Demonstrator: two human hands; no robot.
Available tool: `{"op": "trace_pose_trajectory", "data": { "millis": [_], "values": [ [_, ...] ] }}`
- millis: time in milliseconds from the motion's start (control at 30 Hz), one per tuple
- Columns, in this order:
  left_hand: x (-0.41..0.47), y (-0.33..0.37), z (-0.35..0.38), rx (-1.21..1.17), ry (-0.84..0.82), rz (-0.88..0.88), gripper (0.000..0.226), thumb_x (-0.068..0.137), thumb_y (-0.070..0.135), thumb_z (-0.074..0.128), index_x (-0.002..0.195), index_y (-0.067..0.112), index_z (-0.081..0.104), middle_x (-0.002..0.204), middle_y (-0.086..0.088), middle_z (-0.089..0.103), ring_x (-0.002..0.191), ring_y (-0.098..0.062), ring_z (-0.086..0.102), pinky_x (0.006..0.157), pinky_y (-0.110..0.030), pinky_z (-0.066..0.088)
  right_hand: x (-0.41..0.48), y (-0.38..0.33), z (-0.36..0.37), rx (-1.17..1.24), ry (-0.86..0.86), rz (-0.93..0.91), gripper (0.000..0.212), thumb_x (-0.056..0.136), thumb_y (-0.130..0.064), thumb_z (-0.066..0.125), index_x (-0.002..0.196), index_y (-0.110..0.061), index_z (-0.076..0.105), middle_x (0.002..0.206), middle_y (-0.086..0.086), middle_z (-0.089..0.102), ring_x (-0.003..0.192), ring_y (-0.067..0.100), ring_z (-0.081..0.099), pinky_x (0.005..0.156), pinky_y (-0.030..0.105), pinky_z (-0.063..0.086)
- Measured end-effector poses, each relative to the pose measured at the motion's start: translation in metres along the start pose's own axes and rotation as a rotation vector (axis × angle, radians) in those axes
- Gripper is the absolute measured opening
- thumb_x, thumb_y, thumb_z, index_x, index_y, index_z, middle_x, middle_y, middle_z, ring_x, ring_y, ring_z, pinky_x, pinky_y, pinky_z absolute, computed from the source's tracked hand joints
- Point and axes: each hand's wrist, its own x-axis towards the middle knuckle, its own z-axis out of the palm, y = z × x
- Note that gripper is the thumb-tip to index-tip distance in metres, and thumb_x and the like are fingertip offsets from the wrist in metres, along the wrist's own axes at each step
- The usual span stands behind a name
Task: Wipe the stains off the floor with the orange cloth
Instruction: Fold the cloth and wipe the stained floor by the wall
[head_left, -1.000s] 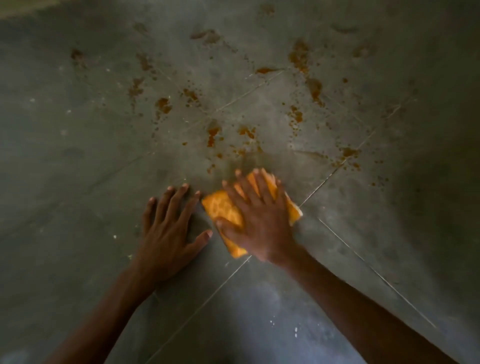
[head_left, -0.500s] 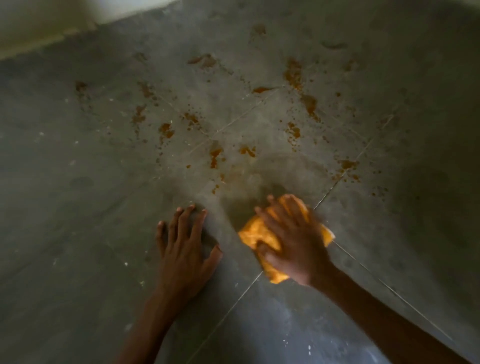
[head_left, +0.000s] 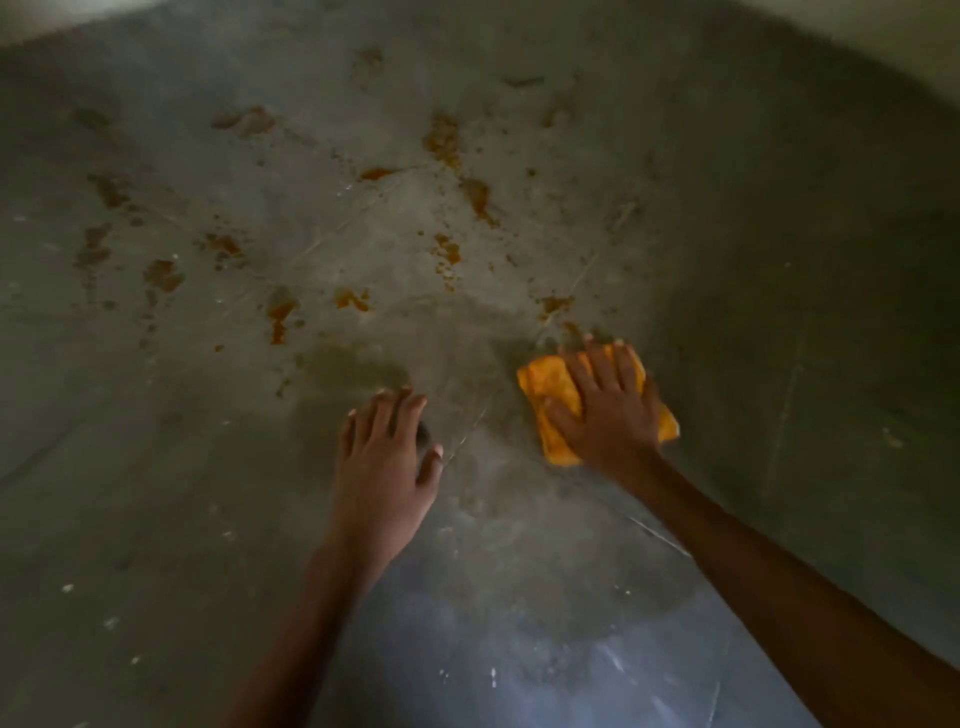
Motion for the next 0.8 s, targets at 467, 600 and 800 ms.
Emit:
{"op": "trace_pose_trajectory", "data": {
  "millis": [467,600,800],
  "values": [
    [0.078,0.082,0.053,0.104,-0.186,0.12,0.065,0.092,0.048,0.049,0.149,0.024,0.029,0.16,0.001,0.018,0.148,-0.025,0.013,0.118,-0.057,0.009,0.054,0.096,-0.003,0.125,0.095,0.329,0.081,0.08,-0.072,0.023,0.148,-0.031,0.041,0.159,0.005,0.037,0.149,0.037,0.024,0.114,0.066,0.021],
    [0.087,0.089,0.053,0.121,-0.2,0.102,0.07,0.088,0.05,0.05,0.149,0.023,0.027,0.159,0.002,0.02,0.148,-0.025,0.016,0.116,-0.06,0.013,-0.003,0.054,0.003,0.022,0.058,-0.12,0.073,0.083,-0.064,0.039,0.152,-0.039,0.032,0.163,-0.004,0.029,0.152,0.03,0.02,0.116,0.057,0.019],
    [0.084,0.089,0.046,0.163,-0.25,0.112,0.073,0.09,0.058,0.026,0.153,0.023,0.013,0.163,0.001,0.01,0.149,-0.026,0.01,0.117,-0.06,0.009,0.044,0.152,-0.004,0.05,0.088,0.099,0.075,0.084,-0.068,0.038,0.153,-0.037,0.032,0.163,0.001,0.029,0.149,0.034,0.024,0.113,0.062,0.027]
  ]
}}
